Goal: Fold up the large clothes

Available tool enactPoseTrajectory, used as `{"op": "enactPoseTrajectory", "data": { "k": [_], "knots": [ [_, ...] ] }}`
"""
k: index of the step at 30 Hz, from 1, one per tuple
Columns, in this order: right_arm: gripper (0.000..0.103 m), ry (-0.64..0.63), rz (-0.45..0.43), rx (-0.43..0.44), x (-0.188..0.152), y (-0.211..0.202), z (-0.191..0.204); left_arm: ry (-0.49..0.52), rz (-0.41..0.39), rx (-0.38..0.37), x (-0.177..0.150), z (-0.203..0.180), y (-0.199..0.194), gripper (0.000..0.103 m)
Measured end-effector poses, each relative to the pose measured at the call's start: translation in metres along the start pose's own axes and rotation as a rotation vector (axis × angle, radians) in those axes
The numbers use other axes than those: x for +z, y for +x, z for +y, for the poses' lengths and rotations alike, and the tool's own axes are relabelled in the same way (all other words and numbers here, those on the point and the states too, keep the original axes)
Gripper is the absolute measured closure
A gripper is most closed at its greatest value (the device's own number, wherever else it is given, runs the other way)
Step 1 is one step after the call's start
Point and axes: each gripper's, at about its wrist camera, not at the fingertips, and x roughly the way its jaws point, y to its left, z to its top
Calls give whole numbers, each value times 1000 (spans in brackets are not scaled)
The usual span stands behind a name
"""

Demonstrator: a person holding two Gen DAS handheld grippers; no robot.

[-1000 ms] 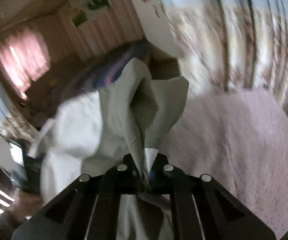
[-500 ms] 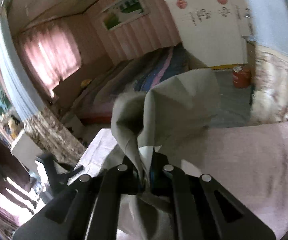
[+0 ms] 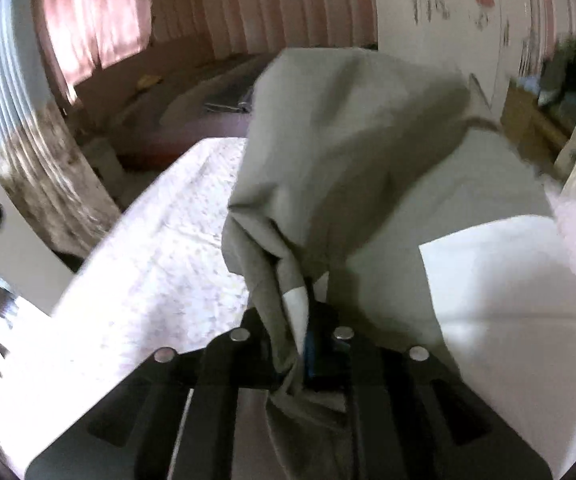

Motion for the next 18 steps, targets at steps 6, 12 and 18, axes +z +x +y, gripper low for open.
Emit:
{"op": "enactPoseTrajectory", "data": {
  "k": [6, 12, 18],
  "knots": [
    [18, -26, -85, 30, 12, -51, 3, 0, 15, -50, -13, -10, -7, 3],
    [8, 47, -294, 63, 8, -174, -62, 1, -22, -121, -14, -39, -38, 3],
    [4, 105, -378, -153, -12, -228, -169, 82, -7, -234, -37, -106, -70, 3]
  ]
}}
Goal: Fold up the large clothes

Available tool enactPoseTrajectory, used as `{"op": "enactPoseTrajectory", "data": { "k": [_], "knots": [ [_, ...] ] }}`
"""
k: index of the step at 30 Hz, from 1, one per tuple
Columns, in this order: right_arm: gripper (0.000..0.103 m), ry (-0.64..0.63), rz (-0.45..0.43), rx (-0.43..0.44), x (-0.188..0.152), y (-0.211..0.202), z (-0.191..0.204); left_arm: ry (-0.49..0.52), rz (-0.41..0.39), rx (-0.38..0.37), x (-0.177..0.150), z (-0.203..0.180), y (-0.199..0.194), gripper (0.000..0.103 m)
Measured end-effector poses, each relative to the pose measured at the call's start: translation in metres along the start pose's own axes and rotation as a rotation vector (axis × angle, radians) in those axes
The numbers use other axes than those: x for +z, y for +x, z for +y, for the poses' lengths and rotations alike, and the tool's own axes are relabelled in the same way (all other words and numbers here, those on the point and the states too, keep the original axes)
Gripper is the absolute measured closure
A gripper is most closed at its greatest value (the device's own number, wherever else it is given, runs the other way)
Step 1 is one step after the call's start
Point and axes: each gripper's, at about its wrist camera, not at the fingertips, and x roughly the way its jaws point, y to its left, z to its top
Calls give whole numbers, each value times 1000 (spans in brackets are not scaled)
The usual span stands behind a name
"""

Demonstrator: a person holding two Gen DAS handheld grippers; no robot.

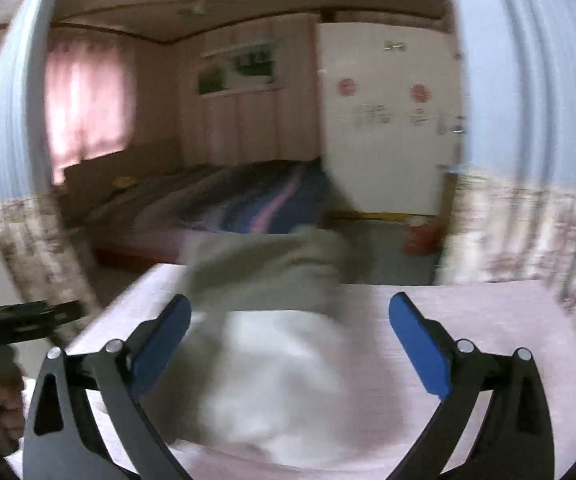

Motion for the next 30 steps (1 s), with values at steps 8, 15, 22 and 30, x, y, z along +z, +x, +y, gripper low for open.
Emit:
{"op": "enactPoseTrajectory", "data": {
  "k": [8, 15, 22, 30],
  "knots": [
    [4, 39, 129, -1, -44, 28, -56, 200, 57, 8, -53, -111, 42, 32],
    [4, 13, 162, 101, -66, 26, -45, 522, -71, 266, -46, -96, 49, 88],
    [4, -56, 147, 176, -69, 54, -4, 539, -5, 226, -53, -53, 88, 85],
    [3, -196, 336, 93, -122, 126, 23, 239, 57, 76, -64, -9, 107, 73]
  ]
}}
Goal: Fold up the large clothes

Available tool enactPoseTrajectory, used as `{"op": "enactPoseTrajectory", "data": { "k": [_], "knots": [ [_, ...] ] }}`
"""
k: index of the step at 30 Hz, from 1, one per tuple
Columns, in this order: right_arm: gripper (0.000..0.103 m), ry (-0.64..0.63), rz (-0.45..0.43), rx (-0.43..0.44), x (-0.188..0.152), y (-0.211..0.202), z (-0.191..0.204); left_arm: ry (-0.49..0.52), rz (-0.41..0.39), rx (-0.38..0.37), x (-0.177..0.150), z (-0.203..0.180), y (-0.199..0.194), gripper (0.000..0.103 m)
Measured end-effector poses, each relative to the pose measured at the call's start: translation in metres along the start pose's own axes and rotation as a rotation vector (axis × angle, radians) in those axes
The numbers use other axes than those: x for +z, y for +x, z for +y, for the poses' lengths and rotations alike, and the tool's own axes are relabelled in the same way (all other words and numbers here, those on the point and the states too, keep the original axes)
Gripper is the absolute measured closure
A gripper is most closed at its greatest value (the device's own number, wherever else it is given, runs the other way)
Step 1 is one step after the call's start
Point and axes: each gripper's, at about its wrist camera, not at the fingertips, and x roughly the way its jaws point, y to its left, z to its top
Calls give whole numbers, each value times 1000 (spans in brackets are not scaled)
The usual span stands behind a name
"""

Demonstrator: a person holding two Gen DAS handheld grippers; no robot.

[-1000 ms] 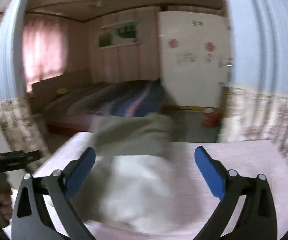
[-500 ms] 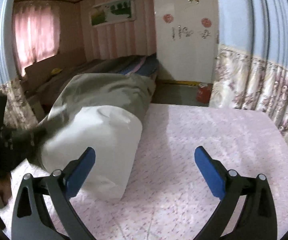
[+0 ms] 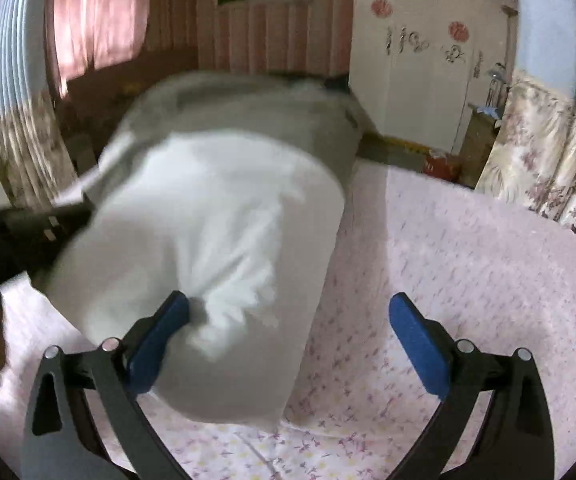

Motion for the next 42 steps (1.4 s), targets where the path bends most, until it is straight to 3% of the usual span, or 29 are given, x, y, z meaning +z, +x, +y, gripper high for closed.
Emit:
{"op": "enactPoseTrajectory", "data": {
  "k": [4, 6, 7, 8, 11, 16, 22, 25, 32, 37, 42],
  "knots": [
    [3, -2, 6, 25, 4, -1, -5, -17, 13, -13, -10, -1, 5, 65],
    [3, -8, -21, 34, 18, -17, -13, -44, 14, -34, -2, 9, -9, 50],
    [2, -6, -56, 37, 27, -27, -18, -51, 8, -41, 2, 14, -16, 27],
    [2, 1, -85, 39, 35, -36, -21, -59, -16, -47, 11, 20, -29, 13],
    [2, 37, -170, 29, 71, -52, -41, -45, -83, -35, 42, 29, -59, 4],
    [2, 39, -187, -42, 138, -12, -53, -23, -100, 13, 110, 26, -48, 3],
    [2, -1, -118, -117, 170, 73, -46, -22, 15, 49, 165, 18, 34, 3],
    [2, 19, -86, -129, 172, 104, -46, -47, 79, 66, 168, 20, 83, 3],
    [2, 50, 53, -117, 156, 166, -50, -11, 119, 89, 140, 22, 141, 3],
    [2, 65, 82, -119, 149, 176, -50, -53, 135, 67, 124, 25, 166, 3],
    [2, 65, 42, -133, 150, 145, -47, -47, 95, 43, 124, 27, 146, 3]
  ]
}}
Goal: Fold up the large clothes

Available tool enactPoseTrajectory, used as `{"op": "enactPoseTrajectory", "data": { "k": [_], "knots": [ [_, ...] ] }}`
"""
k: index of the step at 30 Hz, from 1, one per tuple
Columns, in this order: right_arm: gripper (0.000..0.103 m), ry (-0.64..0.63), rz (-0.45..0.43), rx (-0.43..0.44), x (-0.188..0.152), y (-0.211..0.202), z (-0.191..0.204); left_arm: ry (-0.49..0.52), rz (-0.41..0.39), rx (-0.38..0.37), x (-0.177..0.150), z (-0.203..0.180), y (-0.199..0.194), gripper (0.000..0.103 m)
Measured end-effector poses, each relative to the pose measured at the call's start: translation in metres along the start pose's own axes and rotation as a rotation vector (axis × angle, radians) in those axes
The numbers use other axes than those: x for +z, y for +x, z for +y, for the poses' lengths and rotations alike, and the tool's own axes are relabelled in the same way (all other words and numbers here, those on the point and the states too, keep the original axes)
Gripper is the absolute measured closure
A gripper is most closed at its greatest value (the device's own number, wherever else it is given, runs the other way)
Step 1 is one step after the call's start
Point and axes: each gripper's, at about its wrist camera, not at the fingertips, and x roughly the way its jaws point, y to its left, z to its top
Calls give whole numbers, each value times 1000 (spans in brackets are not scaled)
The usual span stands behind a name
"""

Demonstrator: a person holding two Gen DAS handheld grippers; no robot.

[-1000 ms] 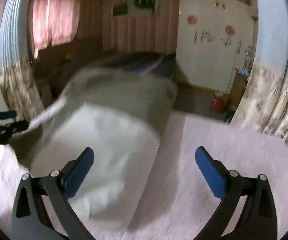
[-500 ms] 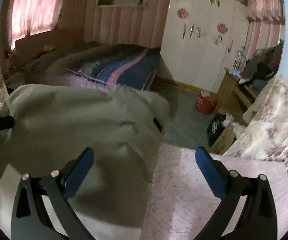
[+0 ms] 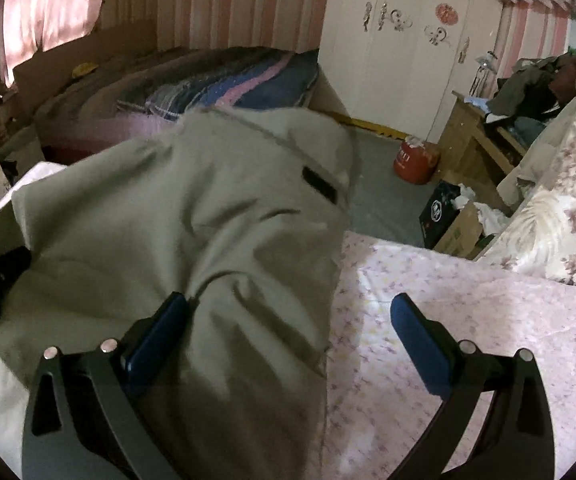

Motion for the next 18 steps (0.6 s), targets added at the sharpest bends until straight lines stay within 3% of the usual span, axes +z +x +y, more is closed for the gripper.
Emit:
{"op": "enactPoseTrajectory", "data": {
  "k": [6, 11, 15, 18],
  "knots": [
    [2, 28, -84, 45, -20, -82, -12, -32, -67, -62, -17, 11, -72, 3],
    [2, 117, -87, 112, -60, -126, -22, -59, -100, -82, -57, 8, -121, 3],
    [2, 153, -61, 138, -93, -134, -21, -59, -103, -51, -96, -1, -134, 3],
    [2, 175, -33, 168, -111, -129, -14, -90, -99, -69, -113, -2, -130, 3]
  ]
}}
